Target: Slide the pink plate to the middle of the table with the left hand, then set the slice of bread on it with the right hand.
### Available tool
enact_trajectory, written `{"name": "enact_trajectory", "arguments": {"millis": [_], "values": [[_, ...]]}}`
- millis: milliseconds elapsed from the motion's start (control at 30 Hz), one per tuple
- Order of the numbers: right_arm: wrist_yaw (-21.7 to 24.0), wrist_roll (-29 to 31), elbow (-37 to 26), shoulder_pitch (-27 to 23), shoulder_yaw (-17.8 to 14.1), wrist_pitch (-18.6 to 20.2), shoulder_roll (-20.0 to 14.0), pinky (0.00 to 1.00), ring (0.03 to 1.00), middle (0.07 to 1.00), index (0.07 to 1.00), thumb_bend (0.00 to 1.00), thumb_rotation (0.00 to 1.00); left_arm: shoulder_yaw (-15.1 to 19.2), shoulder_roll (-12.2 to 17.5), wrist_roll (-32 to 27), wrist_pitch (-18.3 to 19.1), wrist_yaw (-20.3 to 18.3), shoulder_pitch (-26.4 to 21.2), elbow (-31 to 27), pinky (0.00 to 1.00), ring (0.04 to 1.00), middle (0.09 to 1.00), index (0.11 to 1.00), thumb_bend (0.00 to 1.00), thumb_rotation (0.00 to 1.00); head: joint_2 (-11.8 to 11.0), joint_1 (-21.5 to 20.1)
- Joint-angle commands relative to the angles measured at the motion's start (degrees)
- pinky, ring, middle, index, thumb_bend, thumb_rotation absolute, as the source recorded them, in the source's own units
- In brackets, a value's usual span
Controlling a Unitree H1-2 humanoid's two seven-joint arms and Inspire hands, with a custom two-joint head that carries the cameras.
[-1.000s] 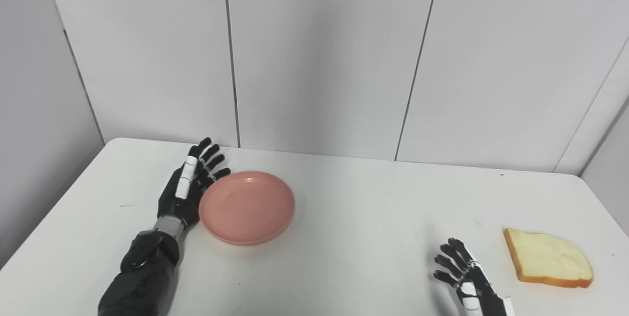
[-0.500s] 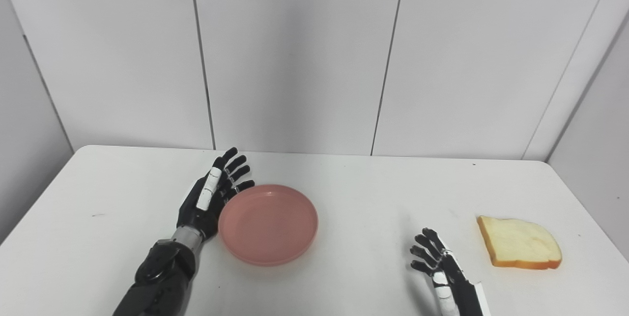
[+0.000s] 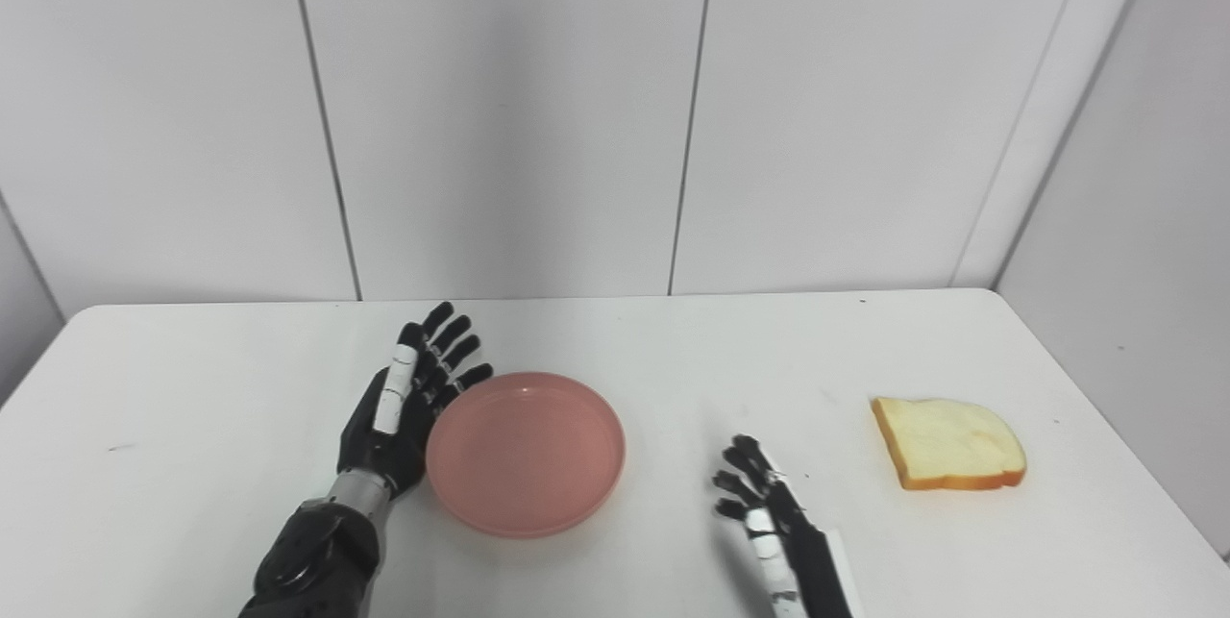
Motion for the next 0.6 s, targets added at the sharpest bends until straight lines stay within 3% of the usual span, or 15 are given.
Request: {"name": "enact_trajectory", "arguments": {"millis": [0, 333, 433, 567], "values": [[-0.99, -0.08, 2.8, 3.51, 2.28, 1.41, 4.9, 0.79, 0.827, 0.885, 0.892, 0.8, 1.0, -0.45, -1.06, -0.26, -0.28, -1.07, 2.96, 1.7, 0.81, 0.925, 0.943, 0.914, 0.93, 0.74, 0.16, -0.35], [-2.41, -1.4, 2.56, 3.1, 3.35, 0.51, 4.14, 0.82, 0.855, 0.91, 0.927, 0.77, 1.0, -0.31, -0.84, -0.35, 0.15, -1.24, 3.07, 1.81, 0.82, 0.92, 0.94, 0.907, 0.94, 0.72, 0.29, -3.45], [-2.69, -0.77, 1.76, 3.03, 2.52, 0.08, 3.65, 0.81, 0.861, 0.915, 0.932, 0.76, 0.89, -0.34, -0.73, -0.23, -0.07, -1.24, 2.96, 2.09, 0.82, 0.923, 0.94, 0.911, 0.94, 0.73, 0.36, -4.48], [-3.28, 0.96, -2.69, 2.94, 0.34, 2.42, 2.58, 0.82, 0.86, 0.912, 0.932, 0.79, 0.84, -0.12, -0.62, -0.38, -0.21, -1.21, 2.58, 2.69, 0.82, 0.927, 0.946, 0.912, 0.93, 0.73, 0.22, -5.72]]}}
